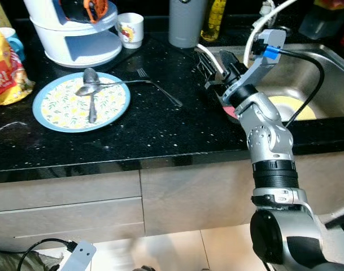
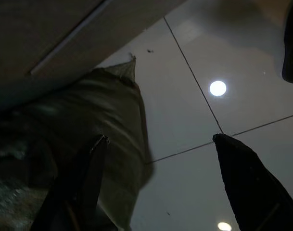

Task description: Kitchen organization

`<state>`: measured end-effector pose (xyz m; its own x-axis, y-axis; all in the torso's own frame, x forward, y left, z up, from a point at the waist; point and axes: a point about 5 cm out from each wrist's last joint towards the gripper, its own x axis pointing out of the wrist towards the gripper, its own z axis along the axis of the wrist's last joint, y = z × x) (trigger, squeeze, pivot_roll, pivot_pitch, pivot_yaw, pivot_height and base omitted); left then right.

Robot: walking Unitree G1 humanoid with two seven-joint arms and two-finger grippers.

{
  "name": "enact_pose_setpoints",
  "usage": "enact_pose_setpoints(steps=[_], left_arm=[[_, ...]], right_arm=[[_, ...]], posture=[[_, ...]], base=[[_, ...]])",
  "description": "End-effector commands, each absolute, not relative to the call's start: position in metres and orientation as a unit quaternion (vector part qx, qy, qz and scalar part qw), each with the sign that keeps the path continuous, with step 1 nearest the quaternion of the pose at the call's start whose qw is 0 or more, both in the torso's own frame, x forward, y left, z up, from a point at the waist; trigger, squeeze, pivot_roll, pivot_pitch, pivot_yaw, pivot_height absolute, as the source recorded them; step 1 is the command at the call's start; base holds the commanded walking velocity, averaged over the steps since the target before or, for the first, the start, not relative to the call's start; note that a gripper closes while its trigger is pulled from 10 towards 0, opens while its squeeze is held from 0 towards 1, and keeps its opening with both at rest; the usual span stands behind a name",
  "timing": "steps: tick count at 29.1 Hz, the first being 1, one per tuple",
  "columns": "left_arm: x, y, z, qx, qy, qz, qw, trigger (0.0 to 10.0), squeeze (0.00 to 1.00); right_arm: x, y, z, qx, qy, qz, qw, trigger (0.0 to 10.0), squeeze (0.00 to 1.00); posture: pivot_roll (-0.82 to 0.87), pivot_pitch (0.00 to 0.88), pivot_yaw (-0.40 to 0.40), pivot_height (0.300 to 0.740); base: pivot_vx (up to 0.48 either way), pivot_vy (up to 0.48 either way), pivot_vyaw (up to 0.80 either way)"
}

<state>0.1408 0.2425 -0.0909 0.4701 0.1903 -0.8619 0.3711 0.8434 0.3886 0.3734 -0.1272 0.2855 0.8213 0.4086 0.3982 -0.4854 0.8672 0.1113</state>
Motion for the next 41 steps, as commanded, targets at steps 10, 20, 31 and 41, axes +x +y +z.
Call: enact_pose_setpoints(steps=[10,20,31,41], left_arm=[[0.124,0.239,-0.098,0.266,0.539,-0.072,0.796,10.0,0.0],[0.127,0.239,-0.097,0.26,0.538,-0.068,0.799,10.0,0.0],[0.122,0.233,-0.1,0.236,0.554,-0.075,0.794,10.0,0.0],[0.121,0.232,-0.101,0.234,0.556,-0.075,0.794,10.0,0.0]], right_arm=[[0.37,-0.123,0.275,0.081,-0.159,0.225,0.958,10.0,0.0],[0.374,-0.124,0.273,0.073,-0.143,0.198,0.967,10.0,0.0],[0.378,-0.141,0.272,-0.002,-0.117,0.155,0.981,10.0,0.0],[0.379,-0.152,0.262,-0.101,-0.08,0.141,0.982,10.0,0.0]], posture=[[0.07,0.082,-0.027,0.74],[0.07,0.077,-0.029,0.74],[0.06,0.079,-0.028,0.74],[0.05,0.081,-0.032,0.74]], base=[[0.0,0.0,0.8],[0.0,0.0,0.16],[0.0,-0.391,0.0],[0.0,-0.032,0.0]])
